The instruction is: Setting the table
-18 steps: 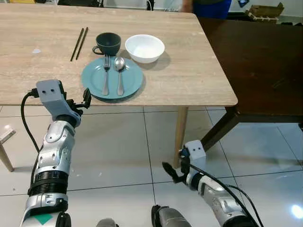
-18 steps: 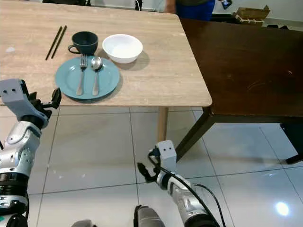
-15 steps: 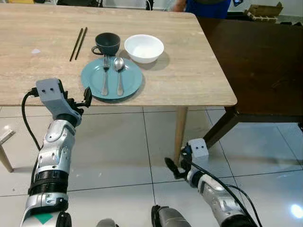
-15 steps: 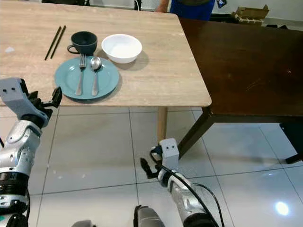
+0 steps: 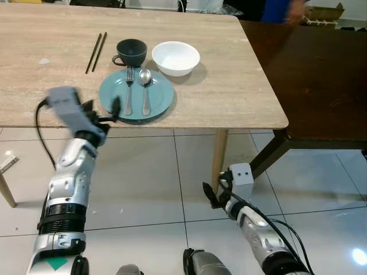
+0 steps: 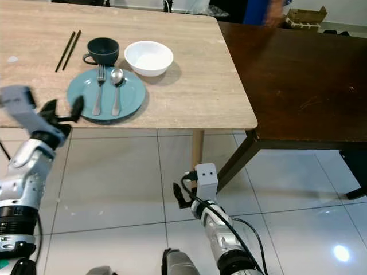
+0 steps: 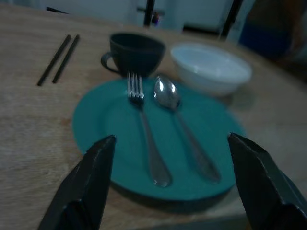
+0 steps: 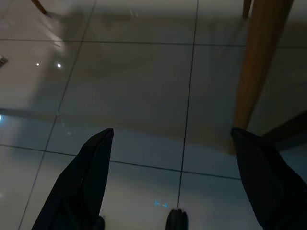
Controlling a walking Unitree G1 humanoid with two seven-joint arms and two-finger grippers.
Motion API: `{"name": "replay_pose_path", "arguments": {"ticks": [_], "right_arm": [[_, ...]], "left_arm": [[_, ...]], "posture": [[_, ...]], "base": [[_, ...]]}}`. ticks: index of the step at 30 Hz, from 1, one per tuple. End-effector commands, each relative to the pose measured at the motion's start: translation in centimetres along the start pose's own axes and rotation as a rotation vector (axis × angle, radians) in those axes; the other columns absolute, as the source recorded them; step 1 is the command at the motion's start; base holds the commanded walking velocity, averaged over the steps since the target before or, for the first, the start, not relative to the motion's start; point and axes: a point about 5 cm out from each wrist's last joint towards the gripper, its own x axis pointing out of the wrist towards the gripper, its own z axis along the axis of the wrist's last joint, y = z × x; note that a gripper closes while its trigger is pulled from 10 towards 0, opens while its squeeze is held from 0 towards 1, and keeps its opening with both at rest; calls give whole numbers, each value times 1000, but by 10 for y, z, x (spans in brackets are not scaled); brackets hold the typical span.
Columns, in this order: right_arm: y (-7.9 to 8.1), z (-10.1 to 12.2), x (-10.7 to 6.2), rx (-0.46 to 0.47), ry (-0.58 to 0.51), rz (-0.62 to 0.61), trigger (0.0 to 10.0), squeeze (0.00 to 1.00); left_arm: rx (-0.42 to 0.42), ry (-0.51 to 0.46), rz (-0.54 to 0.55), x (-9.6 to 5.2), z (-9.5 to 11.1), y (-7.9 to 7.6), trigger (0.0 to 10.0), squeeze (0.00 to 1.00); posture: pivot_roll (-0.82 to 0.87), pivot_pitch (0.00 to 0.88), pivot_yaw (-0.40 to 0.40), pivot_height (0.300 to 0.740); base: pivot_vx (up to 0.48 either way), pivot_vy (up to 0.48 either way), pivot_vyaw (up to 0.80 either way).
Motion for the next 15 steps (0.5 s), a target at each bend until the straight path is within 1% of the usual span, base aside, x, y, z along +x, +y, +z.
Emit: {"name": "replay_pose_path", "arguments": {"ticks": [1,2,10,14,15], "right_arm": [[-1,-8,-2,2,28,-8,10000,0],[0,-8,-2,1,36,-7,10000,0],[1,-8,0,-21,39,-3,10000,0],[-2,-11,-1,-39,54,-7,10000,0],[-3,-13,-2,-44,64,-9,10000,0]], "left_arm": [[115,22,3,4,-3,-4,10000,0],[135,19,5,5,-2,-5,10000,0],[123,29,-13,8,-3,-10,10000,0],[99,30,6,11,-3,-10,10000,0],[72,20,15,12,-2,-10,10000,0]], "posture": [[85,80,-45,740],[84,80,-42,740],[77,79,-37,740],[76,80,-39,740],[76,81,-43,740]], "base": [[0,0,0],[0,0,0],[0,0,0],[0,0,0],[0,0,0]]}}
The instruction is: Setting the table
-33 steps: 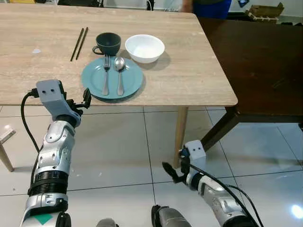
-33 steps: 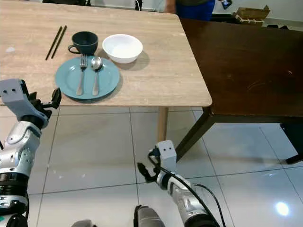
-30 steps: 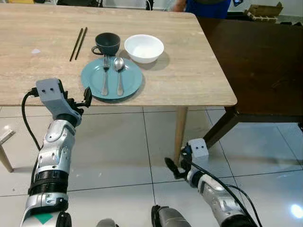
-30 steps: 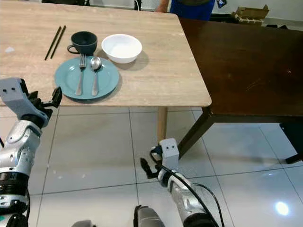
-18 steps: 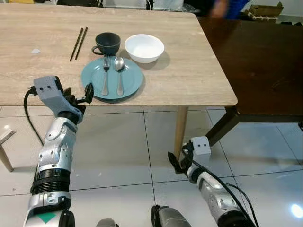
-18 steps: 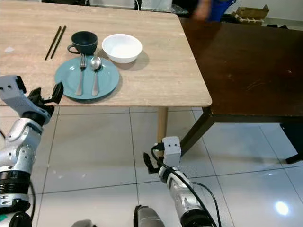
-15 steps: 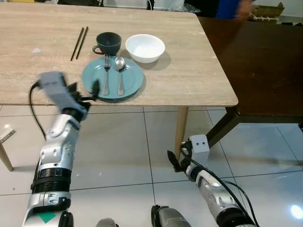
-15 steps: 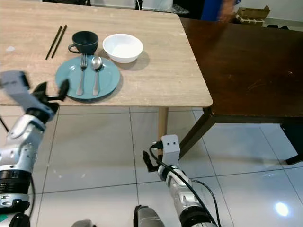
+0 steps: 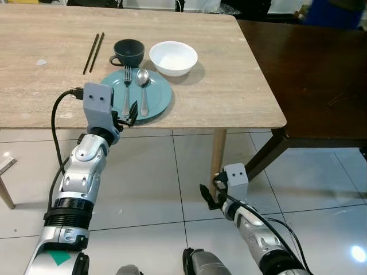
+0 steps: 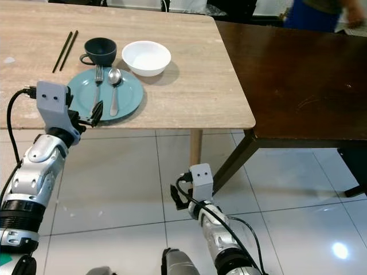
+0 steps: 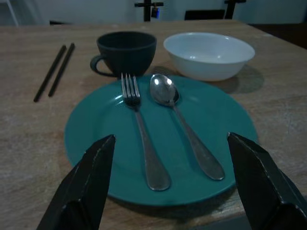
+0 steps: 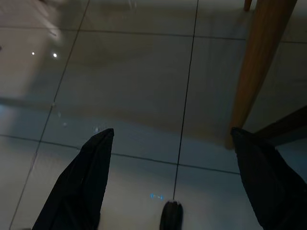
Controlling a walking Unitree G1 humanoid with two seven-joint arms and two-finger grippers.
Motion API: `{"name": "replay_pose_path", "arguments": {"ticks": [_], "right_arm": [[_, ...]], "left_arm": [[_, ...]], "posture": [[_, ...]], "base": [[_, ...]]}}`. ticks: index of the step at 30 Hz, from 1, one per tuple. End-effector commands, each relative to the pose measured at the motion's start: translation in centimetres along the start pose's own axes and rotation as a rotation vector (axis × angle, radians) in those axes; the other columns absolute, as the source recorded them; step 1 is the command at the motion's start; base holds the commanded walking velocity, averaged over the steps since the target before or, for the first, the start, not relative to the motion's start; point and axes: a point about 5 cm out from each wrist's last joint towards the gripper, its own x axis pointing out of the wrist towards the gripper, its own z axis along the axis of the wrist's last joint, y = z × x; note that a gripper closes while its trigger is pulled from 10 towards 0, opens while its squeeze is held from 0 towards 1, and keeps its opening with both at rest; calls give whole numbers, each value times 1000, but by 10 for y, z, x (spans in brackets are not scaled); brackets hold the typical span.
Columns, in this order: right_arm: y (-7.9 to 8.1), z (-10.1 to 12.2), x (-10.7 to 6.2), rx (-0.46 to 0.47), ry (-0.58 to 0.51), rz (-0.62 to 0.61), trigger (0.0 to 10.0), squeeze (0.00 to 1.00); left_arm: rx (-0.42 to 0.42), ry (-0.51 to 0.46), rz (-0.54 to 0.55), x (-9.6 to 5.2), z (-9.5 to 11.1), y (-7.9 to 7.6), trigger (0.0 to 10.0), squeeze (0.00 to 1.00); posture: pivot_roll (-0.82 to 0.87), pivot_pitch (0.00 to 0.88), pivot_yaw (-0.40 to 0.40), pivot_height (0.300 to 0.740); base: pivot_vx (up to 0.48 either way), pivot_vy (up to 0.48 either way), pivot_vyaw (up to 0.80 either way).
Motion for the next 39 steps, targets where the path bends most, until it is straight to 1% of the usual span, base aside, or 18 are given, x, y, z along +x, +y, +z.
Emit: {"name": "replay_pose_path", "arguments": {"ticks": [1,3,8,9,10,12,14,16,18,21,22,23,24,27,28,29,35,39], "right_arm": [[-5,-9,-4,-8,35,-17,10000,0],[-6,-11,-4,-14,50,-21,10000,0],[-9,-15,-4,-29,84,-31,10000,0],[-10,-13,-4,-33,84,-28,10000,0],[-10,-13,-4,-33,84,-28,10000,0],[-10,-8,-1,-33,74,-24,10000,0],[-10,-6,-1,-27,70,-24,10000,0],[-11,-1,0,-20,52,-25,10000,0],[-12,2,-1,-27,39,-29,10000,0],[-14,3,-2,-33,35,-35,10000,0],[-15,3,-3,-37,34,-38,10000,0],[-16,3,-4,-40,34,-40,10000,0],[-18,2,-5,-40,33,-44,10000,0],[-19,2,-7,-39,31,-48,10000,0],[-20,1,-8,-39,31,-48,10000,0],[-19,0,-9,-38,32,-48,10000,0],[-15,-2,-10,-39,40,-32,10000,0],[-13,0,-9,-43,39,-25,10000,0]], "left_arm": [[-30,7,6,2,-1,-1,10000,0],[-61,8,-14,3,-1,-4,10000,0],[-54,57,-78,10,-2,-12,10000,0],[-37,111,-100,21,-2,-16,10000,0],[-37,111,-100,21,-2,-16,10000,0],[-13,156,-113,40,6,-18,10000,0],[-20,163,-106,44,8,-18,10000,0],[-30,190,-70,53,14,-13,10000,0],[-12,201,-45,59,20,-8,10000,0],[6,204,-30,63,26,-5,10000,0],[9,202,-21,65,29,-3,5333,0],[10,200,-15,66,31,-2,5333,0],[6,195,-1,68,35,1,0,0],[3,191,20,69,39,4,0,0],[0,190,28,70,40,6,1686,0],[1,191,40,70,41,8,10000,0],[-46,187,100,71,44,17,10000,0],[-33,216,110,72,42,17,10000,0]], "posture": [[76,80,-44,740],[77,79,-47,740],[80,86,-58,740],[78,96,-60,740],[78,96,-60,740],[66,121,-52,740],[66,121,-52,740],[44,151,-31,740],[32,165,-22,740],[22,180,-15,740],[15,192,-11,740],[15,192,-11,740],[11,202,-12,740],[10,206,-12,740],[10,209,-14,740],[10,209,-15,740],[17,217,-28,740],[20,227,-30,740]], "base": [[0,0,0],[0,0,0],[0,0,0],[0,0,0],[0,0,0],[0,0,0],[0,0,0],[0,0,0],[0,0,0],[0,0,0],[0,0,0],[0,0,0],[0,0,0],[0,0,0],[0,0,0],[0,0,0],[0,0,0],[0,0,0]]}}
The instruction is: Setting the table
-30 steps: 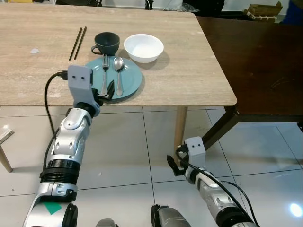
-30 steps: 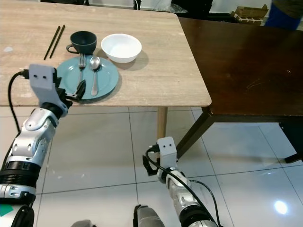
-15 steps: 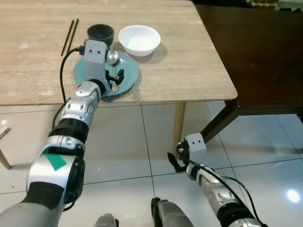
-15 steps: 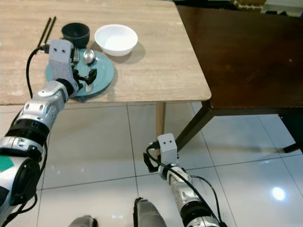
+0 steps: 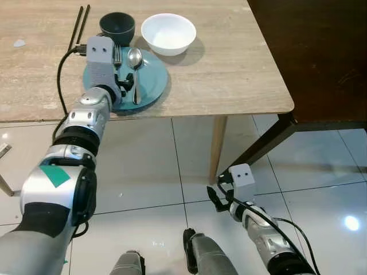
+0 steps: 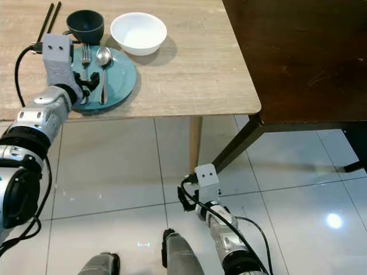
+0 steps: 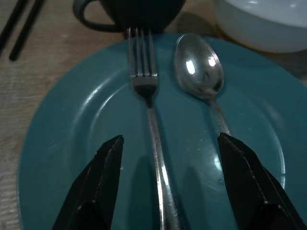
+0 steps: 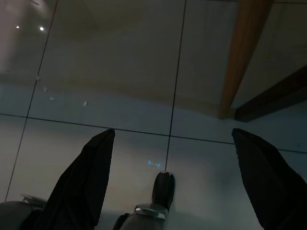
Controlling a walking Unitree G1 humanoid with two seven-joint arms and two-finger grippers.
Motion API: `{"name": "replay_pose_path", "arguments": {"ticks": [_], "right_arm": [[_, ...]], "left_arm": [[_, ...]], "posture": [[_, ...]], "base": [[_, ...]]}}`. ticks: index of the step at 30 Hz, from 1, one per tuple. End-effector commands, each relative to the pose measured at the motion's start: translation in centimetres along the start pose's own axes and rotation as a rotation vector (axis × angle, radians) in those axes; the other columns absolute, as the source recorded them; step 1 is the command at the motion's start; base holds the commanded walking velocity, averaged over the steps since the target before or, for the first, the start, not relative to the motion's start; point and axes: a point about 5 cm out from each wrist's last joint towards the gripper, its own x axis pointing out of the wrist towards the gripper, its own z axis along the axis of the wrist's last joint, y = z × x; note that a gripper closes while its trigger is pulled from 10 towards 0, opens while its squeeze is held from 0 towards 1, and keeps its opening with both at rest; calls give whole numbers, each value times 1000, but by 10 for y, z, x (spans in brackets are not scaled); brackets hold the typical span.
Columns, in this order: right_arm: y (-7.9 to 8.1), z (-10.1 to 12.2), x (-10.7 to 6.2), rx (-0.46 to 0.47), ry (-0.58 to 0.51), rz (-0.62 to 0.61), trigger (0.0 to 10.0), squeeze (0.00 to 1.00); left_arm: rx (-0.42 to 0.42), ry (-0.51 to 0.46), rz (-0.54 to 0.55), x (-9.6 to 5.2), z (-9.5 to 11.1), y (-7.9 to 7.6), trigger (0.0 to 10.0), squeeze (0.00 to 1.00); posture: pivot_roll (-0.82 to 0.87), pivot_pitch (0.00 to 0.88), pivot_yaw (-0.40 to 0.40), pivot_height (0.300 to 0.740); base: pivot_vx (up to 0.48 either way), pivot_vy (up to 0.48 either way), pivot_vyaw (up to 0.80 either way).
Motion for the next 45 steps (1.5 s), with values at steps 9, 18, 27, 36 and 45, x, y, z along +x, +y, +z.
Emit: {"name": "replay_pose_path", "arguments": {"ticks": [9,18,27,36,45], "right_arm": [[-2,-5,-4,0,27,-5,10000,0],[-4,-6,-7,2,31,-16,10000,0],[-3,-7,-8,7,34,-18,10000,0],[-4,-6,-9,4,35,-18,10000,0],[-4,-7,-9,6,38,-25,10000,0]], "left_arm": [[-8,31,-21,3,-1,-10,10000,0],[52,89,60,3,-8,-6,10000,0],[49,93,83,3,-7,-3,10000,0],[29,116,111,2,-12,0,10000,0],[50,156,120,1,-18,1,2706,0]], "posture": [[12,234,-23,740],[6,230,-12,740],[8,224,-9,740],[6,217,-8,740],[2,218,-3,740]], "base": [[0,0,0],[0,0,0],[0,0,0],[0,0,0],[0,0,0]]}}
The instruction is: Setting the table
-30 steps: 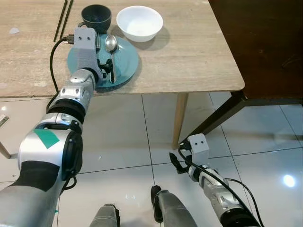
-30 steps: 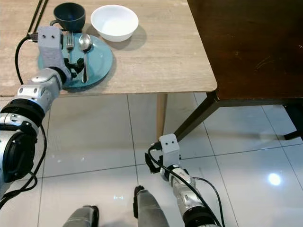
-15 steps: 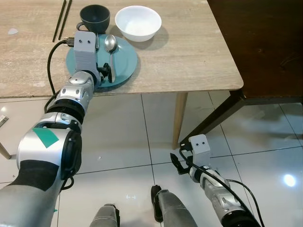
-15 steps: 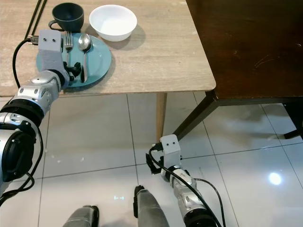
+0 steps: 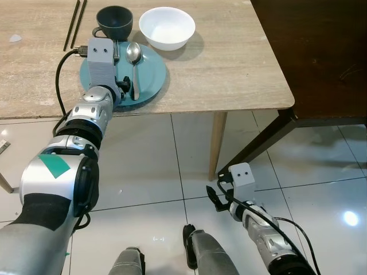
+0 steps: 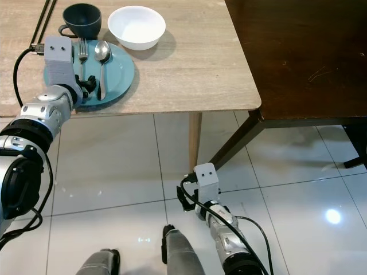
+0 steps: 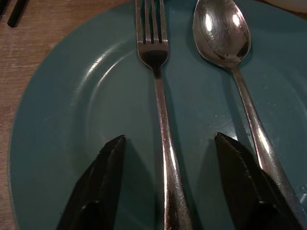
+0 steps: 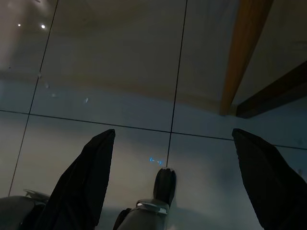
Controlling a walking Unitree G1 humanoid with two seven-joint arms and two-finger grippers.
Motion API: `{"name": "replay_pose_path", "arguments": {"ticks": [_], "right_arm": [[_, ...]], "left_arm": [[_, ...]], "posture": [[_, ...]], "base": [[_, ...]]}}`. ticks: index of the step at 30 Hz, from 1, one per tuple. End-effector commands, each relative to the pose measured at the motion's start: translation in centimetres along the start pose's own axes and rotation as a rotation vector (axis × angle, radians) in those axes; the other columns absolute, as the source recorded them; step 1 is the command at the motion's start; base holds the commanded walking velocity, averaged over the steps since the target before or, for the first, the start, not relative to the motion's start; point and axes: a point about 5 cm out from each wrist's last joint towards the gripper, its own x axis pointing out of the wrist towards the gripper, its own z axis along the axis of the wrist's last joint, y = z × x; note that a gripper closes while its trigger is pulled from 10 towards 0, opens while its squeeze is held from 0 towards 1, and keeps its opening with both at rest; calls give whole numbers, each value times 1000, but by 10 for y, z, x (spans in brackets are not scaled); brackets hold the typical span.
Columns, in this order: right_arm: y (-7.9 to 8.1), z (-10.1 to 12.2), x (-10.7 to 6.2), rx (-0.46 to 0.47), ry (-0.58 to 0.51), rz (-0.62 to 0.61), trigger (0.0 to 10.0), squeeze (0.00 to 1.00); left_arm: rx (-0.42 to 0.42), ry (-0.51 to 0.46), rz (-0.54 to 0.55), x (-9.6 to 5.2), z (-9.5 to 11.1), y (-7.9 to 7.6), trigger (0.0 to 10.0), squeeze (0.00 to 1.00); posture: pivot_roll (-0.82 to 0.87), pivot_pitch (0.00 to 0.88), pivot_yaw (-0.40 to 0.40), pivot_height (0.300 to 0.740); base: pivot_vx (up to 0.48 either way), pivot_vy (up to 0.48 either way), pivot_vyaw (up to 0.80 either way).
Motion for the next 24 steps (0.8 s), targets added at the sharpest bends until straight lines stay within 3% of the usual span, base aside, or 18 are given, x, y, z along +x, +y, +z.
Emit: {"name": "replay_pose_path", "arguments": {"ticks": [1,2,4,24], "right_arm": [[-4,-11,-5,12,39,-23,10000,0],[-4,-11,-6,13,39,-24,10000,0],[-5,-12,-6,13,40,-25,10000,0],[-8,-7,-2,13,37,-37,10000,0]], "left_arm": [[21,69,9,0,-14,2,2706,0],[32,72,11,0,-14,2,314,0],[41,73,15,0,-15,3,0,0],[58,65,55,-1,-12,12,0,0]], "posture": [[2,218,-3,740],[3,219,-3,740],[4,219,-2,740],[9,201,-6,740]], "base": [[0,0,0],[0,0,0],[0,0,0],[0,0,0]]}}
